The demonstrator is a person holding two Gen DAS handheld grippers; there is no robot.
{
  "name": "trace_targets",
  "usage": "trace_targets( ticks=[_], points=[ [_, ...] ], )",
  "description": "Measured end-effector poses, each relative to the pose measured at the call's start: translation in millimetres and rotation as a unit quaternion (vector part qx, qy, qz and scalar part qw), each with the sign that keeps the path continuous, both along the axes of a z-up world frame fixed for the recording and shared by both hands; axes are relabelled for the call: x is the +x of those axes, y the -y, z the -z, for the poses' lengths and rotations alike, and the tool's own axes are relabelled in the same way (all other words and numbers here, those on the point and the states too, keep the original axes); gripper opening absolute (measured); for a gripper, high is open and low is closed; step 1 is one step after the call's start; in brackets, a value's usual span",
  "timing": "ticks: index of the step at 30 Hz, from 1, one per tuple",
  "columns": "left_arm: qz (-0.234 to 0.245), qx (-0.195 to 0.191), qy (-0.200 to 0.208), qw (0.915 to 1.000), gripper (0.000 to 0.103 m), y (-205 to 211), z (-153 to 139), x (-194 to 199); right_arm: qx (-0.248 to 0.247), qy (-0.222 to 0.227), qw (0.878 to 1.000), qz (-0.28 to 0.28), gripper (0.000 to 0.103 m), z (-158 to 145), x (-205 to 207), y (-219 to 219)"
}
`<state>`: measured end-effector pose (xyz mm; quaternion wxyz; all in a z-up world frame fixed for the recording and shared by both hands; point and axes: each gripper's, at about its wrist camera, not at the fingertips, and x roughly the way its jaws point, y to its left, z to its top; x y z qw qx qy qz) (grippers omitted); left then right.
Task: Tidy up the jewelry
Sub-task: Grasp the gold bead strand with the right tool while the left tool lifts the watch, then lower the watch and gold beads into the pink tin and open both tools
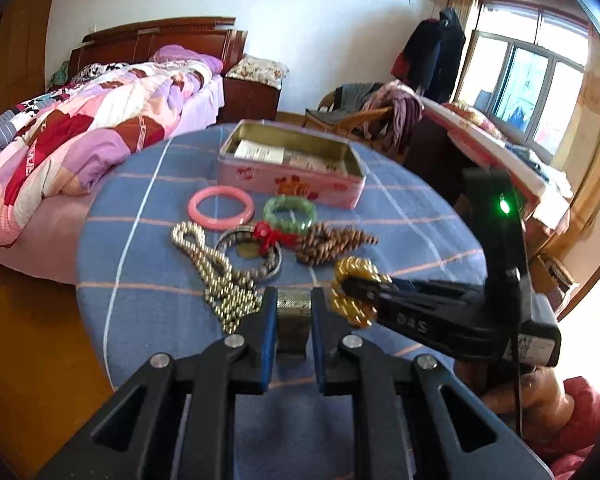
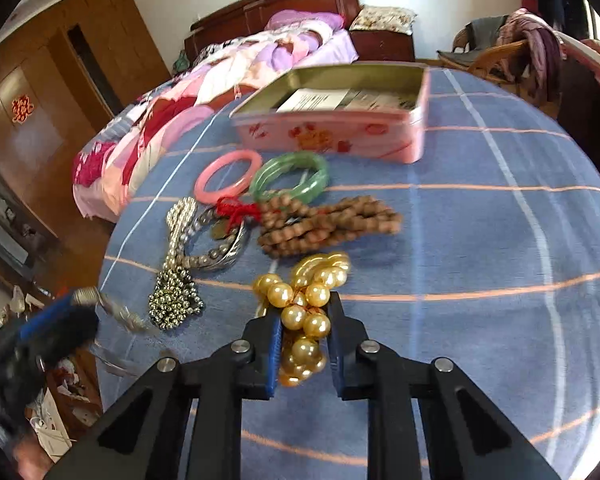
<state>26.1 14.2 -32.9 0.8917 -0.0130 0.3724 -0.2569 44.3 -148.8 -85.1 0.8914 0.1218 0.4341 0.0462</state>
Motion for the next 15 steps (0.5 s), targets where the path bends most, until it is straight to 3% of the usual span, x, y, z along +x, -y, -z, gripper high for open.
trace_targets(
  ticks=[7,15],
  points=[
    [0.004,-0.024,0.031,0.9992,0.016,2.4,-27.0,10.9,0.013,0.062,0.997,0.034,0.017,-52.1,-23.5,35.1],
    [-0.004,-0.043,0.064,0.997,0.016,11.3,-57.5,47.7,0.017,0.125,0.99,0.06,0.017,-101.6,8.6,55.8]
  ],
)
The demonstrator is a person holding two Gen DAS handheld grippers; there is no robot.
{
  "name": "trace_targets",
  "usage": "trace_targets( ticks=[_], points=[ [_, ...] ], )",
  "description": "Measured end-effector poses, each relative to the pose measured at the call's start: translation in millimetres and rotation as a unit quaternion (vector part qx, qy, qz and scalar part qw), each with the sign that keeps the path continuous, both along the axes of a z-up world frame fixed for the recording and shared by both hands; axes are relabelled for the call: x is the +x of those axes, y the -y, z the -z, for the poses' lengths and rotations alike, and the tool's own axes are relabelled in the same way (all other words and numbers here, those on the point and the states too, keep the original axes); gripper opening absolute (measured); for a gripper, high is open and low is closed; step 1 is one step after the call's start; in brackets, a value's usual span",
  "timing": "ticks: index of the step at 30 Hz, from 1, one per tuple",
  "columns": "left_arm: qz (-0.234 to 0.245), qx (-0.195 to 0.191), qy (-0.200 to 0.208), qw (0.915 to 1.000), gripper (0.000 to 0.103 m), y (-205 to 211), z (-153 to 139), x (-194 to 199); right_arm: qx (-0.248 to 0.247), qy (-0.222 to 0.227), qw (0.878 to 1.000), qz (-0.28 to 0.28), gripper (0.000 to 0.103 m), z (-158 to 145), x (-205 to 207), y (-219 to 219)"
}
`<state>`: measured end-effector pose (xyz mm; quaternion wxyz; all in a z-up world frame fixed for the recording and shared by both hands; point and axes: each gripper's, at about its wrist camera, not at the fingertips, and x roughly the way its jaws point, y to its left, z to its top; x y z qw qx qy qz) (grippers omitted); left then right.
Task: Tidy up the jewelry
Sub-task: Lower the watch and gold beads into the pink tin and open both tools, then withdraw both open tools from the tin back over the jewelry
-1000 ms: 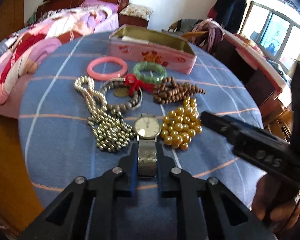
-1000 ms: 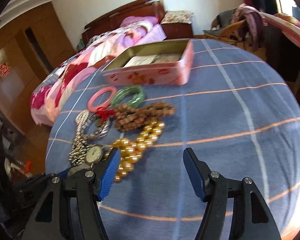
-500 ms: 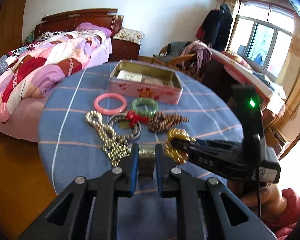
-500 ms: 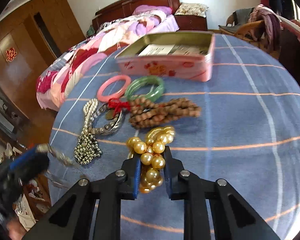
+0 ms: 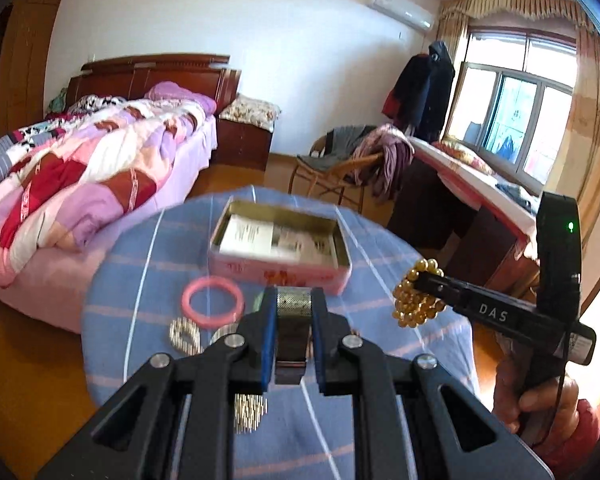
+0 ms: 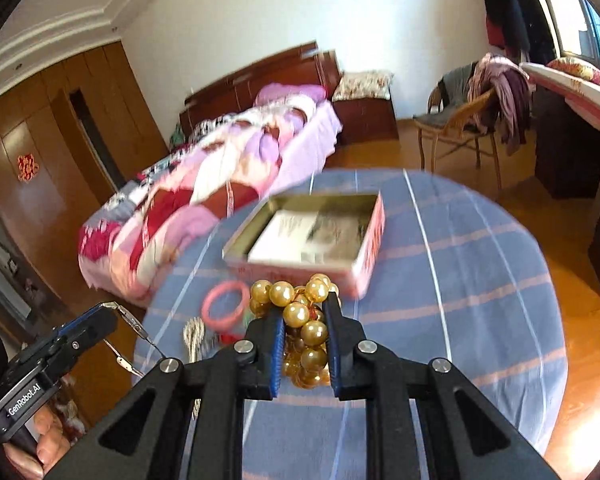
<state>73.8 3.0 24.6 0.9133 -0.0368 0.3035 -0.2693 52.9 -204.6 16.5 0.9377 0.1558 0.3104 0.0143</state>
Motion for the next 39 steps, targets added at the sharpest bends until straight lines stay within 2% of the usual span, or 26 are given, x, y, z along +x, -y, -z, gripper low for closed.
trace_targets(
  ticks=[3,6,13,19,25,28,29,30,31,32,33,36,39],
  points=[
    [-0.01,0.0,0.019,0.9998,0.016,9.8,-12.0,23.4,-0.011,0.028,1.0,0.008,0.018,-12.1,26.6,1.9],
    [-0.011,-0.007,0.027,0.9995,0.016,21.1,-18.1,51.2,-0.011,0.03,0.999,0.014,0.018,-11.3,56.2,4.9],
    [-0.011,-0.002,0.03,0.9995,0.016,56.7,-5.0,119.1,0.004,-0.001,1.0,0.027,0.018,25.1,129.7,18.7],
    [-0.016,0.023,-0.016,0.9995,0.016,77.7,41.1,158.9,0.011,-0.049,0.998,0.027,0.018,68.9,168.9,26.9],
    [-0.023,0.052,-0.057,0.9967,0.016,85.5,69.6,169.7,0.024,-0.07,0.997,0.02,0.019,92.3,182.9,34.2],
    [-0.034,0.077,-0.071,0.994,0.017,88.9,74.2,170.7,0.04,-0.067,0.997,0.018,0.029,90.4,181.7,36.7],
    [-0.038,0.081,-0.072,0.9934,0.02,88.4,72.8,172.0,0.05,-0.066,0.996,0.015,0.041,88.2,179.6,38.5],
    [-0.04,0.079,-0.073,0.9934,0.032,86.9,70.5,169.5,0.059,-0.056,0.997,0.012,0.054,83.3,176.4,38.8],
    [-0.041,0.077,-0.074,0.9934,0.042,85.1,66.2,166.0,0.059,-0.05,0.997,0.019,0.061,77.7,170.8,38.9],
    [-0.051,0.079,-0.07,0.9931,0.059,82.3,59.9,160.5,0.054,-0.042,0.997,0.033,0.063,71.3,163.3,39.2],
    [-0.061,0.08,-0.06,0.9931,0.065,80.1,55.0,155.0,0.051,-0.033,0.997,0.045,0.063,64.7,154.9,40.5],
    [-0.066,0.092,-0.037,0.9929,0.066,73.2,40.6,134.8,0.052,-0.009,0.997,0.059,0.063,48.5,128.0,39.4],
    [-0.067,0.112,-0.024,0.9912,0.067,65.7,35.1,110.5,0.027,0.003,0.996,0.08,0.063,36.9,91.5,30.0]
  ],
)
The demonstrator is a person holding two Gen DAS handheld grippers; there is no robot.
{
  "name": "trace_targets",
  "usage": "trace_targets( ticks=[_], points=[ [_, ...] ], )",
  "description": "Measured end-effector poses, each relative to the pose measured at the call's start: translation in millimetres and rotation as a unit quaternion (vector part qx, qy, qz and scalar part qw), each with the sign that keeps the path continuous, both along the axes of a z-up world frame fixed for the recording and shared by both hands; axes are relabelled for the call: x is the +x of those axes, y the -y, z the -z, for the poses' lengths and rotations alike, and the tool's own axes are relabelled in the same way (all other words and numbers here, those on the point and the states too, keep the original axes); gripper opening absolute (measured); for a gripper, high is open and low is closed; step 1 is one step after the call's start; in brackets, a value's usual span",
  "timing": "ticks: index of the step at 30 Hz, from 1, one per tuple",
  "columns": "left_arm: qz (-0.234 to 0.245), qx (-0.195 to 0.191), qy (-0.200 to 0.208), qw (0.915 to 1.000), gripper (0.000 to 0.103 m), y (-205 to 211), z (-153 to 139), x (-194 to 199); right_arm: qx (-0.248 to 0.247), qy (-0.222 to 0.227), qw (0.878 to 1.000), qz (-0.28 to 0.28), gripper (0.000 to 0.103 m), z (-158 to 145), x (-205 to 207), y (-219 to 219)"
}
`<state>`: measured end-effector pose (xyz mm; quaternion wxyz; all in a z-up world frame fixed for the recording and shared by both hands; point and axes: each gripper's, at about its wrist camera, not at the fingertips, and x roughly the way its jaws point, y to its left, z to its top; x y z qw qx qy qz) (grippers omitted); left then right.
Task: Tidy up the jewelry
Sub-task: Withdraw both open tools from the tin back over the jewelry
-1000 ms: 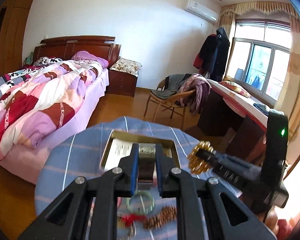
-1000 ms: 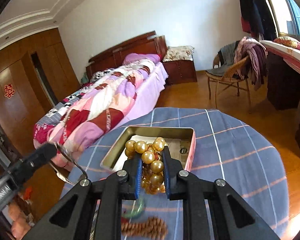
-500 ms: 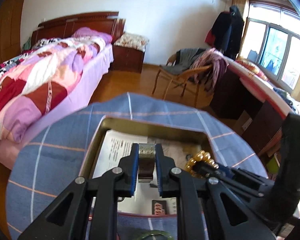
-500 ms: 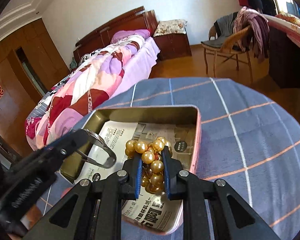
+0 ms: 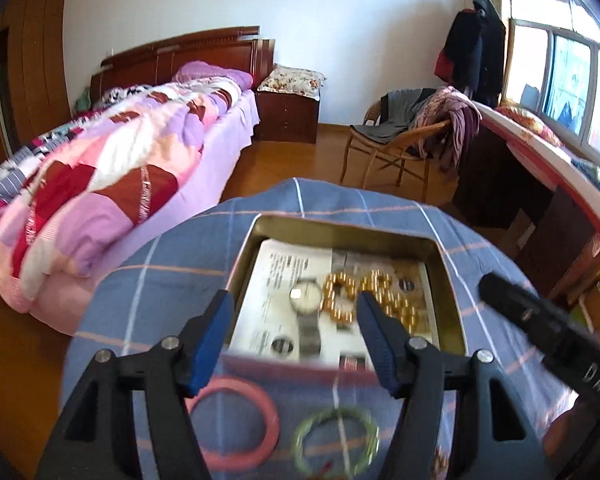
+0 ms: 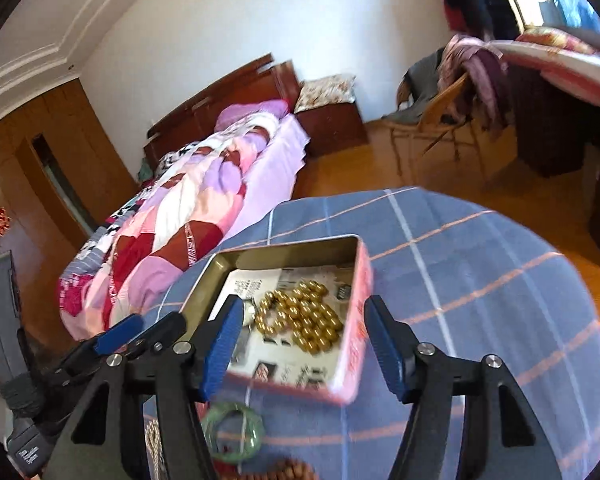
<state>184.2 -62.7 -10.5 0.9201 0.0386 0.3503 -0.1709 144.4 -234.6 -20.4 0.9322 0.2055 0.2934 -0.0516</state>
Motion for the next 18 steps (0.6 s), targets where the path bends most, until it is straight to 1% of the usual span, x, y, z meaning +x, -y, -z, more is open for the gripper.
trace_targets(
  ticks=[1,2,3,7,9,15,18],
  points=[
    [-0.004,0.01,0.008,0.9999,0.068,-4.8,-0.8,-15.4,-0.006,0.0,1.0,0.003,0.063,-0.6,-10.0,-2.8],
    [-0.008,0.015,0.01,0.9998,0.071,-7.0,0.0,-21.3,-0.01,-0.001,1.0,0.005,0.063,-1.0,-16.1,-3.6],
    [-0.013,0.019,0.014,0.9996,0.074,-12.9,1.4,-36.2,-0.016,-0.007,1.0,0.008,0.063,1.0,-28.7,-8.0],
    [-0.021,0.012,0.006,0.9997,0.075,-31.3,10.2,-66.2,-0.016,-0.031,0.999,-0.008,0.063,15.1,-57.7,-22.1],
    [-0.032,0.007,-0.002,0.9995,0.075,-37.2,14.2,-75.8,-0.019,-0.039,0.999,-0.011,0.063,21.8,-66.3,-27.4],
    [-0.065,0.04,-0.017,0.9969,0.075,-42.4,31.2,-95.5,-0.015,-0.066,0.997,-0.023,0.063,41.2,-92.1,-42.8],
    [-0.075,0.025,-0.026,0.9965,0.075,-46.6,33.7,-102.2,-0.026,-0.066,0.997,-0.023,0.063,42.5,-103.6,-47.3]
  ],
)
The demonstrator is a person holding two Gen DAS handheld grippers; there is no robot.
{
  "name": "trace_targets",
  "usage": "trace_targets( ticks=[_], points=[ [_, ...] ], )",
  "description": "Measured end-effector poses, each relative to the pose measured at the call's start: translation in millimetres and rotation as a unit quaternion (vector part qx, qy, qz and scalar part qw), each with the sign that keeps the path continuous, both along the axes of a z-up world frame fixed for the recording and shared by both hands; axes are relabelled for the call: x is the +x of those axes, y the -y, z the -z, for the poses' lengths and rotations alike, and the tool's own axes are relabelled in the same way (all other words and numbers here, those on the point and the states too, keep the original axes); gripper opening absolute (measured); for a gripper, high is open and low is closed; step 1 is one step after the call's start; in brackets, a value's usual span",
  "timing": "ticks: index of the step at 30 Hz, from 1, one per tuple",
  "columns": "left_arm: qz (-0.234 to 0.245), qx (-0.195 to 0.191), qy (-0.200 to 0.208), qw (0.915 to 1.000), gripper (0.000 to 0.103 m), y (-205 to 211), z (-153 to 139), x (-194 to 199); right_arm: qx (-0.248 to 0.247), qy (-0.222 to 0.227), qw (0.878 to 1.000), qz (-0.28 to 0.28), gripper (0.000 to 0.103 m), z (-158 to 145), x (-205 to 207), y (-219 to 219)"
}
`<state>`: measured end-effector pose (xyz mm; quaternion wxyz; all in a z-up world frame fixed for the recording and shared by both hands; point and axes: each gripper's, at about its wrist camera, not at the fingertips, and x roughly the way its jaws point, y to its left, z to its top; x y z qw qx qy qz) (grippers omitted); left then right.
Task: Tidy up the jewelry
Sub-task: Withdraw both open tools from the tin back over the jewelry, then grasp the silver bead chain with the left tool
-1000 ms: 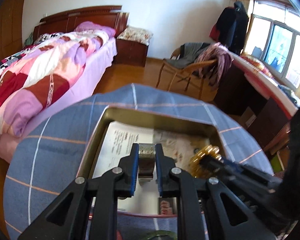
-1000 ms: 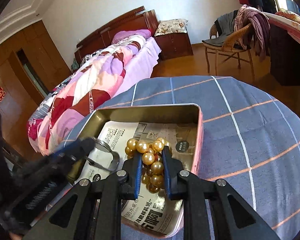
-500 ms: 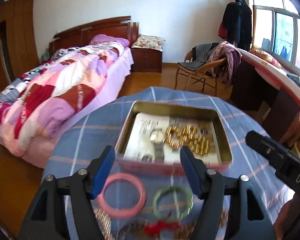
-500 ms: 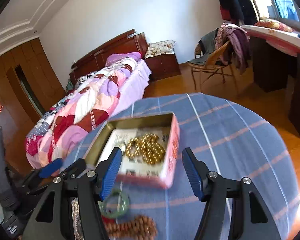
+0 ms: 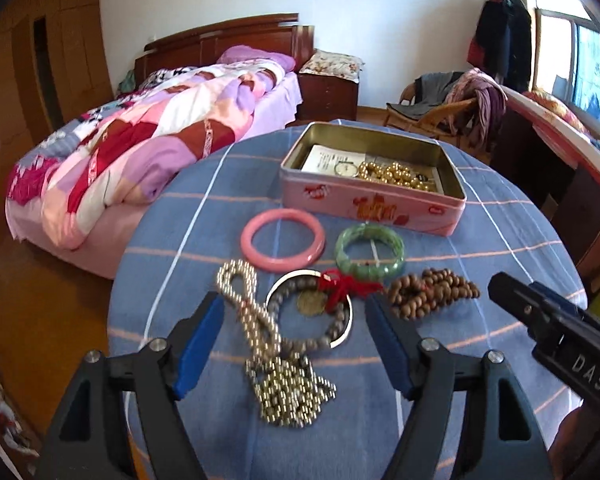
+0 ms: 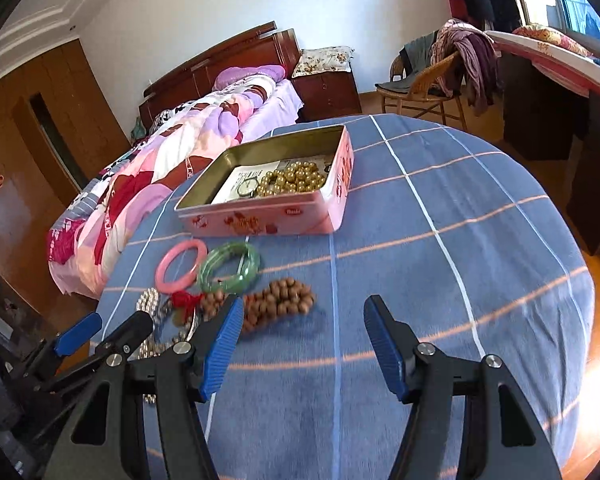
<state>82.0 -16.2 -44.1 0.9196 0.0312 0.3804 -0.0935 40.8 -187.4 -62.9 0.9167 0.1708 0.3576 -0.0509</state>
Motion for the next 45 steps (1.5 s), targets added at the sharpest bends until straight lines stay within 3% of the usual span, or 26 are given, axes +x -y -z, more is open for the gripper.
trace_targets(
  ticks=[9,23,31,36,42,45],
  points=[
    [-0.007,0.009,-0.006,0.9999,0.075,-7.5,12.2,-24.2,0.002,0.0,1.0,0.004,0.063,0.3,-17.6,-0.3],
    [-0.02,0.014,0.002,0.9997,0.075,-21.3,11.6,-27.2,-0.012,0.011,1.0,-0.006,0.063,-7.7,-22.8,-10.9],
    [-0.024,0.007,-0.018,0.9995,0.075,-53.7,29.9,-32.7,-0.022,0.018,1.0,-0.004,0.063,-7.9,-28.7,-8.4],
    [-0.037,-0.027,-0.035,0.9983,0.075,-69.5,38.3,-34.4,-0.024,0.01,0.999,-0.019,0.063,-1.1,-27.1,-13.2],
    [0.01,-0.045,-0.033,0.9984,0.075,-49.4,34.0,-33.6,-0.026,0.012,0.999,-0.016,0.063,-1.1,-26.8,-14.0],
    [0.03,-0.048,-0.051,0.9971,0.074,-34.1,42.0,-23.9,-0.026,0.012,0.999,-0.02,0.063,-1.7,-27.0,-15.3]
  ],
)
